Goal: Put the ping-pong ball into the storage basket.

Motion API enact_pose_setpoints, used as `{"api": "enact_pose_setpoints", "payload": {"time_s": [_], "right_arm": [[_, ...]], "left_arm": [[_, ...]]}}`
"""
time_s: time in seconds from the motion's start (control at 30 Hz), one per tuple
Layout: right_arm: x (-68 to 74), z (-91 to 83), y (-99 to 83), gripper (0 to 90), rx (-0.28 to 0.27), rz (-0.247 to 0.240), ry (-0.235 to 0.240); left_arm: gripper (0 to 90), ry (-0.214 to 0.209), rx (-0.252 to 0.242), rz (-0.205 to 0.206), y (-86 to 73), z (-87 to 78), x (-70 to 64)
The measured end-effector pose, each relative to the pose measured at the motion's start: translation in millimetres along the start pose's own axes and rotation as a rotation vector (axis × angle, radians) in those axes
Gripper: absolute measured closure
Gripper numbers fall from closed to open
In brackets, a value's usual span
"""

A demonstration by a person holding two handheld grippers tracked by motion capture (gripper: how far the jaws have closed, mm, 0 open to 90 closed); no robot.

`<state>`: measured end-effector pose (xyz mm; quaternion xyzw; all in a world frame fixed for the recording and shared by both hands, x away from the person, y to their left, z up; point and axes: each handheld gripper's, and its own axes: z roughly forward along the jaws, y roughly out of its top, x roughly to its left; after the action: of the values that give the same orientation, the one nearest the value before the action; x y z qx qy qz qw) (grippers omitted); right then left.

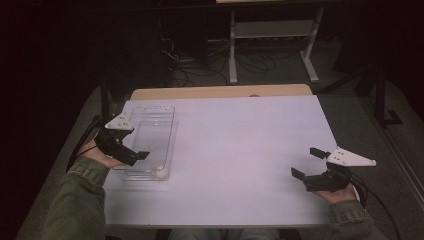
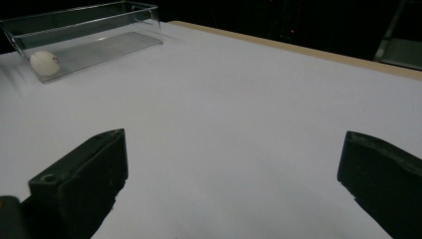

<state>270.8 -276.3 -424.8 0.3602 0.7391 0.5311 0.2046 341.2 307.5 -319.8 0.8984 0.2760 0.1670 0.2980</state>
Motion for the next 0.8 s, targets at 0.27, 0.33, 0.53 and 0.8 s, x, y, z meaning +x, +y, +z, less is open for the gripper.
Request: {"api": "enact_pose_setpoints", "payload": {"time_s": [0.27, 0.33, 0.53, 0.8], "right_arm": [[0.0, -0.1, 0.1, 0.0, -0.001, -0.002, 0.000], [0.0, -0.1, 0.2, 0.0, -0.001, -0.002, 0.000], [0.4, 0.0, 0.3, 0.0, 0.001, -0.006, 0.001], [0.2, 0.0, 0.3, 0.0, 0.001, -0.006, 0.001]], "left_arm": [[0.0, 0.022, -0.051, -0.033, -9.3, -6.9, -3.1], [0.0, 0.027, -0.070, -0.037, -11.8, -9.4, -4.6], [0.0, 0.046, -0.118, -0.090, -21.5, -14.8, -4.3], [0.0, 0.076, -0.195, -0.127, -35.3, -19.6, -7.1]]}}
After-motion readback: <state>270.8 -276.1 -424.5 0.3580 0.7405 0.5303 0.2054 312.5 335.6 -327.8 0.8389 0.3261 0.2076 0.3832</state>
